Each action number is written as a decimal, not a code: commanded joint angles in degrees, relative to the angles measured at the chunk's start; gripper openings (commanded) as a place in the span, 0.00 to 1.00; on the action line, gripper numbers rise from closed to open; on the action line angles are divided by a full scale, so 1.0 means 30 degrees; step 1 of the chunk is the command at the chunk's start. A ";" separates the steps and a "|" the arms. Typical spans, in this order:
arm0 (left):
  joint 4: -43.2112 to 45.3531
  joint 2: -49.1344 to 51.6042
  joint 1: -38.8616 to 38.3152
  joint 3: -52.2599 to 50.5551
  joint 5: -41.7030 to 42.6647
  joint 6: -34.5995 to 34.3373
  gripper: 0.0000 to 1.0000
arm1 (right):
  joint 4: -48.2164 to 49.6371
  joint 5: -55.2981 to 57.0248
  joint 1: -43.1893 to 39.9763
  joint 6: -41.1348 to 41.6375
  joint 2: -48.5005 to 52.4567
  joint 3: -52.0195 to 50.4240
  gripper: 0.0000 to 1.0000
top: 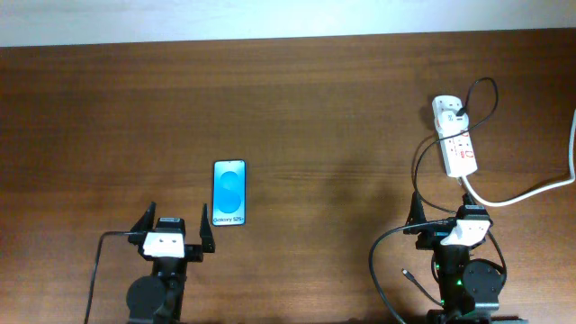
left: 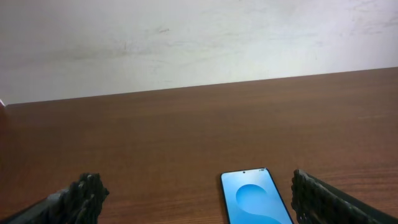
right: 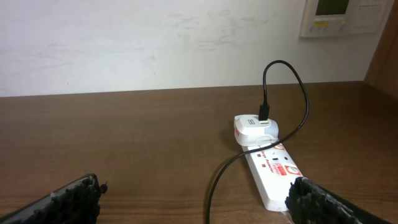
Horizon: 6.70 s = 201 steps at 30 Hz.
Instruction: Plug charger to phone and switch on socket
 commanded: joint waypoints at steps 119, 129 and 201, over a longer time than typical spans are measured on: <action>-1.5533 3.3026 -0.1086 2.1952 0.3672 -0.2310 0.99 | -0.0051 0.0102 0.0408 -0.0080 -0.0124 -0.0168 0.98; -1.3413 3.3164 -0.1617 2.0509 0.3606 -0.3483 0.99 | -0.0051 0.0095 0.0408 -0.0080 -0.0124 -0.0168 0.99; -1.4622 2.7044 -0.2951 2.2068 0.7490 -1.3828 0.39 | 0.0350 -0.4437 0.0430 0.3242 -0.0109 -0.0168 0.98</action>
